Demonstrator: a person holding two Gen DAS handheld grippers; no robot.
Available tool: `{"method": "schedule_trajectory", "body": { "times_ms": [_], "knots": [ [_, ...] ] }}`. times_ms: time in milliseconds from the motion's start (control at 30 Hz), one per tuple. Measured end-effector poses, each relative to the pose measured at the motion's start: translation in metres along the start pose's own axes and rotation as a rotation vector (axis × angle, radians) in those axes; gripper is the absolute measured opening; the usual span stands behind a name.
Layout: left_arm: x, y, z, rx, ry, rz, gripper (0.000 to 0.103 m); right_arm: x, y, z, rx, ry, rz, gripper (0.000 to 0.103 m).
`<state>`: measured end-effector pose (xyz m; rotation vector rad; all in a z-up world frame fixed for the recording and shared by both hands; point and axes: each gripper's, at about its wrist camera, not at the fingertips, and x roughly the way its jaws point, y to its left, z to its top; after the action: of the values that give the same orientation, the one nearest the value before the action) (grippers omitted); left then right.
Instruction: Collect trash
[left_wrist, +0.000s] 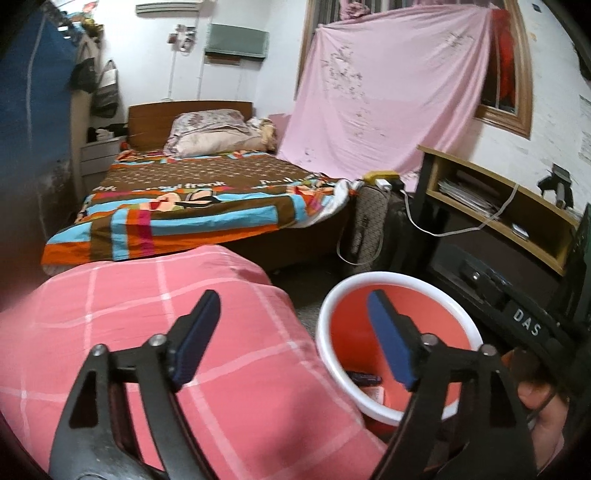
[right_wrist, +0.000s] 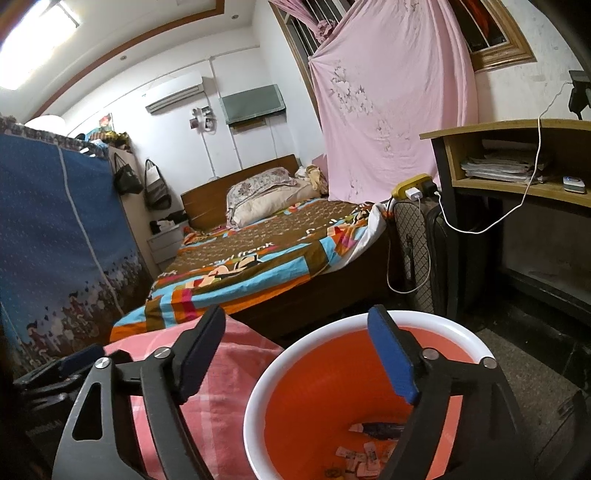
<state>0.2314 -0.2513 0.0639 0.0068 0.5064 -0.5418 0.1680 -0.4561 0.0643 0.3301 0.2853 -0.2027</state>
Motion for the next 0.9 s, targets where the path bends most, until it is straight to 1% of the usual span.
{"method": "schedule_trajectory", "body": {
  "times_ms": [33,67,100,167,200,267,700,900],
  "knots": [
    [-0.002,0.003,0.0,-0.007,-0.007,0.012,0.072,0.0,0.001,0.0,-0.003,0.0,-0.002,0.086],
    [-0.003,0.006,-0.001,-0.014,-0.013,0.026,0.076,0.001,0.002,-0.001,-0.007,-0.001,-0.003,0.088],
    [-0.004,0.008,-0.001,-0.018,-0.015,0.031,0.083,0.001,0.002,-0.001,-0.01,-0.002,-0.003,0.092],
    [-0.008,0.013,-0.002,-0.033,-0.033,0.054,0.09,0.0,0.005,-0.003,-0.015,-0.008,0.0,0.101],
    [-0.012,0.016,-0.003,-0.041,-0.052,0.071,0.091,-0.001,0.007,-0.004,-0.017,-0.01,0.003,0.103],
    [-0.016,0.02,-0.004,-0.051,-0.064,0.085,0.091,-0.002,0.009,-0.004,-0.022,-0.016,0.014,0.103],
    [-0.042,0.054,-0.022,-0.125,-0.093,0.175,0.091,-0.015,0.039,-0.015,-0.109,-0.062,0.056,0.103],
    [-0.065,0.066,-0.034,-0.133,-0.139,0.245,0.091,-0.024,0.054,-0.022,-0.142,-0.091,0.076,0.103]
  ]
}}
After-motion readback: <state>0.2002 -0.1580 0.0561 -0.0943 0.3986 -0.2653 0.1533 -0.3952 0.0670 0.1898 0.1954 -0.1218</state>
